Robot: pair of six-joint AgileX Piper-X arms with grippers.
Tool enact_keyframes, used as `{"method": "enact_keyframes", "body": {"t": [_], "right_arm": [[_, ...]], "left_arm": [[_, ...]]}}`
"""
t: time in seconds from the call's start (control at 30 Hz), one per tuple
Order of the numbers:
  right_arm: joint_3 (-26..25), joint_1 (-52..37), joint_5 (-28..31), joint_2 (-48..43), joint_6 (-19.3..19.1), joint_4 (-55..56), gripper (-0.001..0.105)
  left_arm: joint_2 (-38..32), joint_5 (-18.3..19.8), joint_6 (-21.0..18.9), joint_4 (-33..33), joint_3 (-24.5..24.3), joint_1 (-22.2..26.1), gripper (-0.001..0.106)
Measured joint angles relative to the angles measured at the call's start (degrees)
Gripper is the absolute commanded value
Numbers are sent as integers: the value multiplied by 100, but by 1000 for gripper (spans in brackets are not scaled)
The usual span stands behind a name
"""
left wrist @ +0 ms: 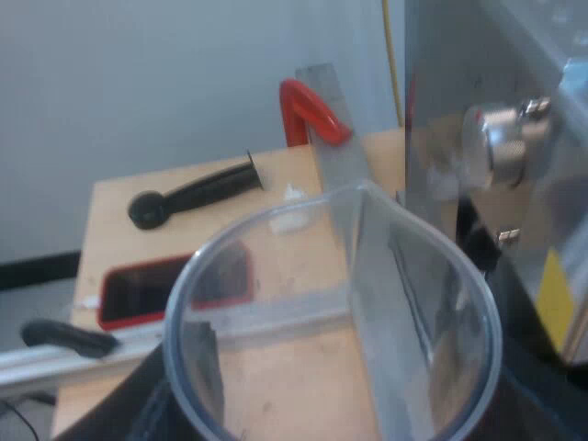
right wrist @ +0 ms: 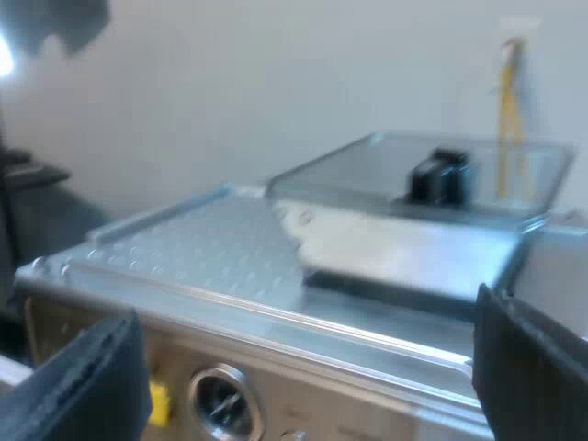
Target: Pour the beans into the coffee machine
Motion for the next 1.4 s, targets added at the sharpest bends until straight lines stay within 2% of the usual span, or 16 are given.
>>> {"method": "enact_keyframes", "body": {"t": [0.07, 0.23, 0.27, 0.37, 0.43, 0.57, 0.67, 0.7, 0.77, 0.87, 0.97, 1.03, 1.1, 1.17, 1.4], "right_arm": [[0, 0, 140, -182, -219, -120, 74], [0, 0, 191, -372, -605, -566, 74], [0, 0, 190, -384, -685, -647, 74], [0, 0, 221, -381, -751, -743, 74], [0, 0, 513, -381, -777, -779, 74], [0, 0, 887, -381, -786, -777, 74], [0, 0, 917, -381, -786, -789, 74], [0, 0, 917, -381, -786, -789, 74], [0, 0, 917, -381, -786, -774, 74], [0, 0, 917, -381, -801, -774, 74], [0, 0, 917, -319, -801, -774, 74], [0, 0, 917, -261, -801, -812, 74], [0, 0, 917, -180, -801, -851, 74], [0, 0, 932, -79, -801, -897, 74], [0, 0, 1198, 154, -801, -909, 74]], "left_arm": [[0, 0, 88, 243, -392, 0, 0], [0, 0, 104, 296, -850, -10, 0], [0, 0, 104, 305, -1074, -10, 0], [56, -26, 113, 318, -1333, -180, 0], [140, -38, 113, 404, -1534, -327, 0], [739, -101, 130, 523, -2248, -879, 0], [1340, -181, 128, 533, -2799, -1204, 0], [1383, -181, 128, 533, -2841, -1247, 0], [1935, -193, 128, 533, -3340, -1532, 0], [2395, -311, 128, 575, -3724, -1739, 0], [3251, -392, 128, 637, -4515, -2091, 0], [3613, -392, 128, 592, -4855, -2268, 0], [3963, -437, 256, 621, -5239, -2478, 0], [4371, -730, 480, 617, -5633, -2748, 0], [5173, -990, 786, 610, -6252, -3115, 0]]}}
